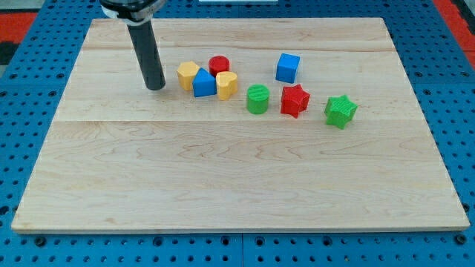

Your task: Move the yellow hexagon along with the blue triangle slightly down

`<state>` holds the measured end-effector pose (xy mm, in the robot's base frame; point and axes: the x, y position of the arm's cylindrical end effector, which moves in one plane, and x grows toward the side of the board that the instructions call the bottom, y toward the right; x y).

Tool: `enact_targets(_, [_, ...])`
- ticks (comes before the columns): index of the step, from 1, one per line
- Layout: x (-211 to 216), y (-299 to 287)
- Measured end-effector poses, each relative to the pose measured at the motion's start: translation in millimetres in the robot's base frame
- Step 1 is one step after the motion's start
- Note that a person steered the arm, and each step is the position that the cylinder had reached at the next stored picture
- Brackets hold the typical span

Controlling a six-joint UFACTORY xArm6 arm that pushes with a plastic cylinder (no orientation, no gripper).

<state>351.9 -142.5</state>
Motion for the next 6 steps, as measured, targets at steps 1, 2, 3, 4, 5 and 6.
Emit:
enact_targets(1, [-26.5, 7.7])
enact_targets(2, [-27.7, 53.2])
enact_targets(3, [-13.6, 92.3])
enact_targets(4, [9.9, 97.9])
enact_targets(5, [45.8, 102.1])
enact_targets(6, [63.3, 122.4])
